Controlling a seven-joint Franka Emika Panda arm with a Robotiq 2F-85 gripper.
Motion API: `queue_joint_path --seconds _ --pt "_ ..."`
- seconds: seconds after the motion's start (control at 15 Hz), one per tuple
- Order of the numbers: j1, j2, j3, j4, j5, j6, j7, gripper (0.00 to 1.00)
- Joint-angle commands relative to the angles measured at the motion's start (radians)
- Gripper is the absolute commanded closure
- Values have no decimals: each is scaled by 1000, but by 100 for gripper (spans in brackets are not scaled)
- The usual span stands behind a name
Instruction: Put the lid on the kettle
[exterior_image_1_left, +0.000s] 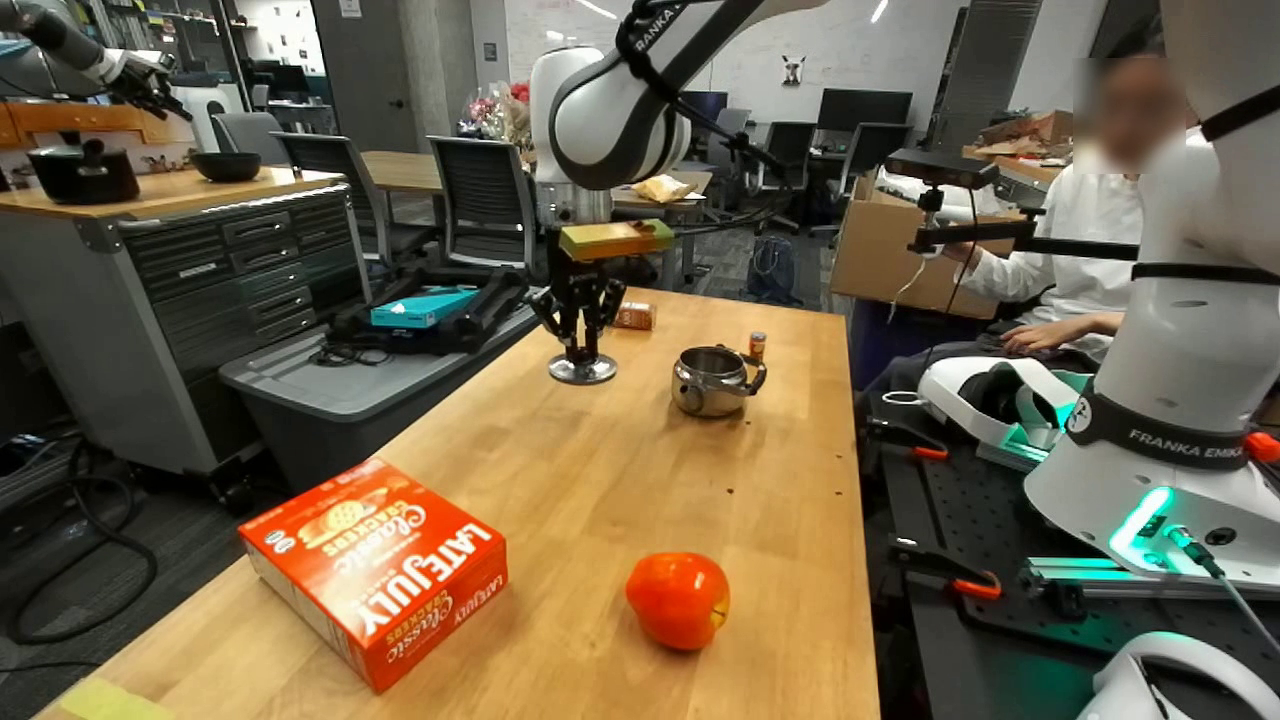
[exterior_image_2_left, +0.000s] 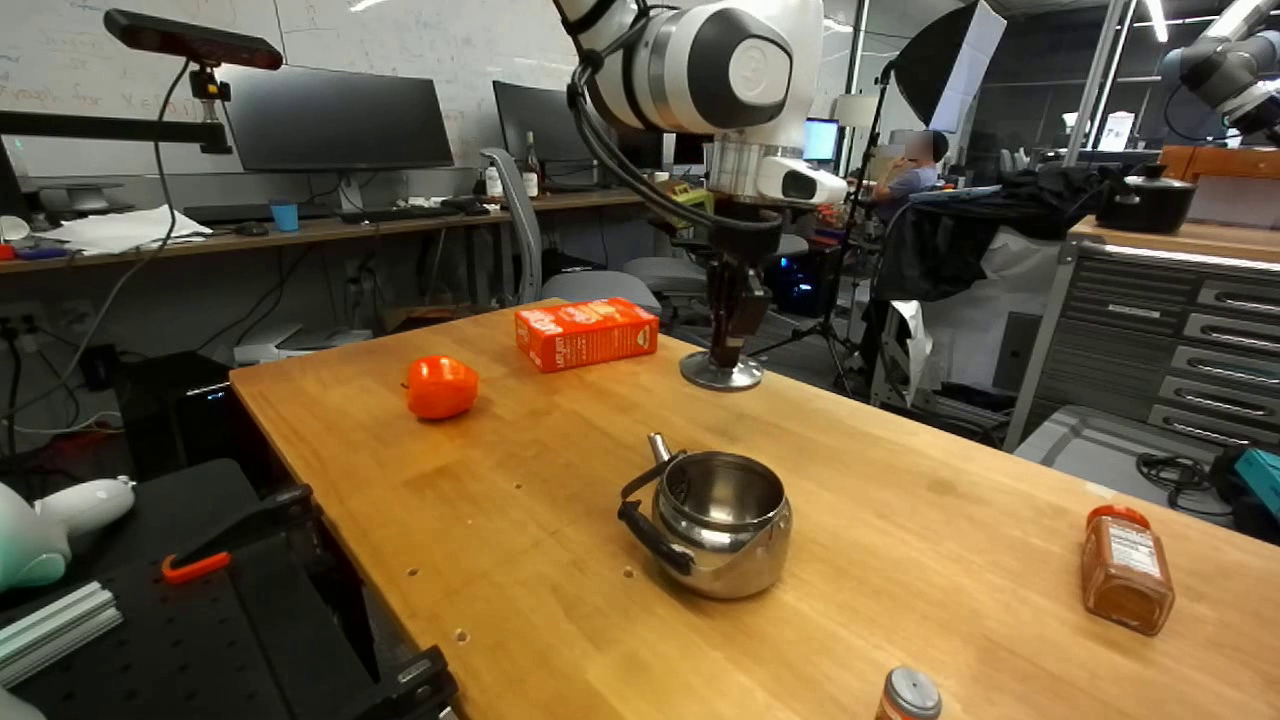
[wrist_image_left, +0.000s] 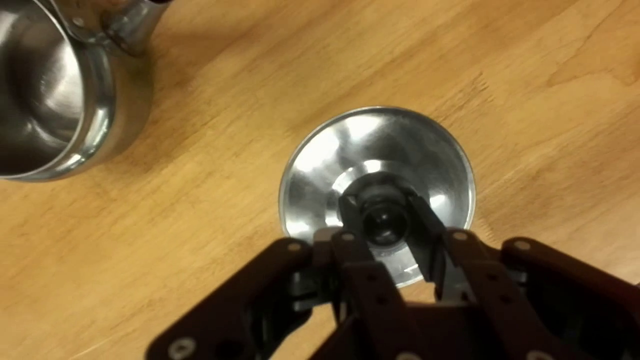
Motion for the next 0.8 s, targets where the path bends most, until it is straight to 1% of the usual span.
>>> queue_joint_path --seconds 0.0,0.47,0.73 --pt "11 -112 -11 -95 -18 -23 -7 93" --pt "-5 -259 -6 -246 -24 -12 -35 93" --pt "-32 -324 -13 -307 -14 -13 -48 93"
